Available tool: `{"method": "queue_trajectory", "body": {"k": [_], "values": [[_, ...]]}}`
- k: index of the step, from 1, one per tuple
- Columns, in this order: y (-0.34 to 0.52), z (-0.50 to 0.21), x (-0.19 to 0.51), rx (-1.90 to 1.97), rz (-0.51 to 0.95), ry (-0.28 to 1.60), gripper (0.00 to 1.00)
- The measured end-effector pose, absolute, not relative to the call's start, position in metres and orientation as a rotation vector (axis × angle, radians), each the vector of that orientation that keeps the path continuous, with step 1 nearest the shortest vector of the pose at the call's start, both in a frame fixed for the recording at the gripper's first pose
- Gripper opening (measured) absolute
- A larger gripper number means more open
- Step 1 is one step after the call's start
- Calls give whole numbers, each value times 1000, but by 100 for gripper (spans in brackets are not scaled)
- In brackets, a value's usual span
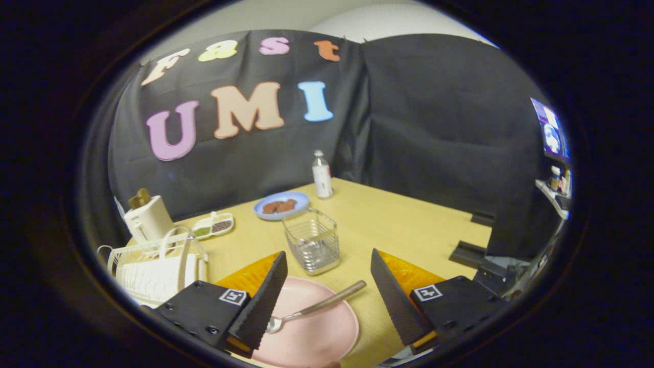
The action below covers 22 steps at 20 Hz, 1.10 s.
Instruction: Take the plate from the dish rack, then take the spoon from the basket and place it into the plate.
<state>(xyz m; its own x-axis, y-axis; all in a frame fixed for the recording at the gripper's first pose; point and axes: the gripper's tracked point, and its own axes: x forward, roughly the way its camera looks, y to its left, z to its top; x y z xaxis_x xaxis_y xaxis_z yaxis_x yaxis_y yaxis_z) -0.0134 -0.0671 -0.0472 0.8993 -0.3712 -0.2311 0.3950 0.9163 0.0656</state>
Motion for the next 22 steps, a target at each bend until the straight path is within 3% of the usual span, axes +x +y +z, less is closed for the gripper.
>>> {"method": "queue_trajectory", "body": {"k": [6,11,22], "values": [[-16,5,-24,11,-159,57,100],[15,0,-34,-45,-20,56,100],[36,-12,-35,-47,74,79,100]]}}
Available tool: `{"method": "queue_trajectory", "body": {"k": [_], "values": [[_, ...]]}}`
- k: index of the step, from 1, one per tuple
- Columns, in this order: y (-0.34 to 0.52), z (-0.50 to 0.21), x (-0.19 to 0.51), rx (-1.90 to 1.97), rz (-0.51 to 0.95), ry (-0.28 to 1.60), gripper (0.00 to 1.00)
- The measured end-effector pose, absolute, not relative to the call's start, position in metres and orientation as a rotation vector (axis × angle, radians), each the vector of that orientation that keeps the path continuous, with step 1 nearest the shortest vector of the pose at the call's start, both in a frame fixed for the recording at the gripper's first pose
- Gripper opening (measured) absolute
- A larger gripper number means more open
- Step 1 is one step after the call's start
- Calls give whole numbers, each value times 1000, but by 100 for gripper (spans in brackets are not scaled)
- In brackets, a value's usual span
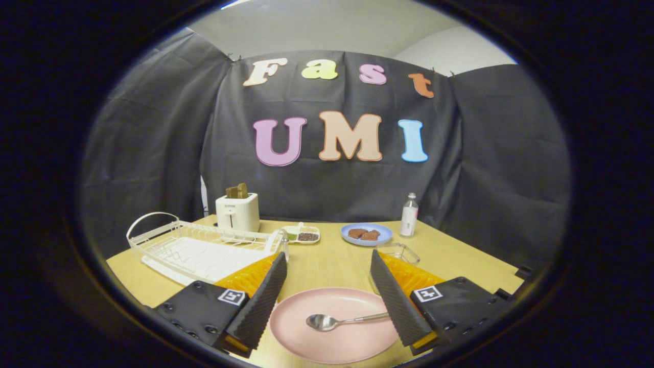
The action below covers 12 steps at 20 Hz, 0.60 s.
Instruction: Take the plate from the dish rack, then take the spoon from the basket and place it into the plate.
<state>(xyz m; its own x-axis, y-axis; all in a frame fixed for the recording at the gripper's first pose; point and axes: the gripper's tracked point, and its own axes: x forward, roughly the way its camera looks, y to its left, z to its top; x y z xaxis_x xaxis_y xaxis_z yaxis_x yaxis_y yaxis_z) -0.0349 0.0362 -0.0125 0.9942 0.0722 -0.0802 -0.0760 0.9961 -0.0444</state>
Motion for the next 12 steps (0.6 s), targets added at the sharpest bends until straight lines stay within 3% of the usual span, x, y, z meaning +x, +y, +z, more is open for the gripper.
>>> {"method": "queue_trajectory", "body": {"k": [12], "values": [[38,-13,-39,-47,105,67,100]]}}
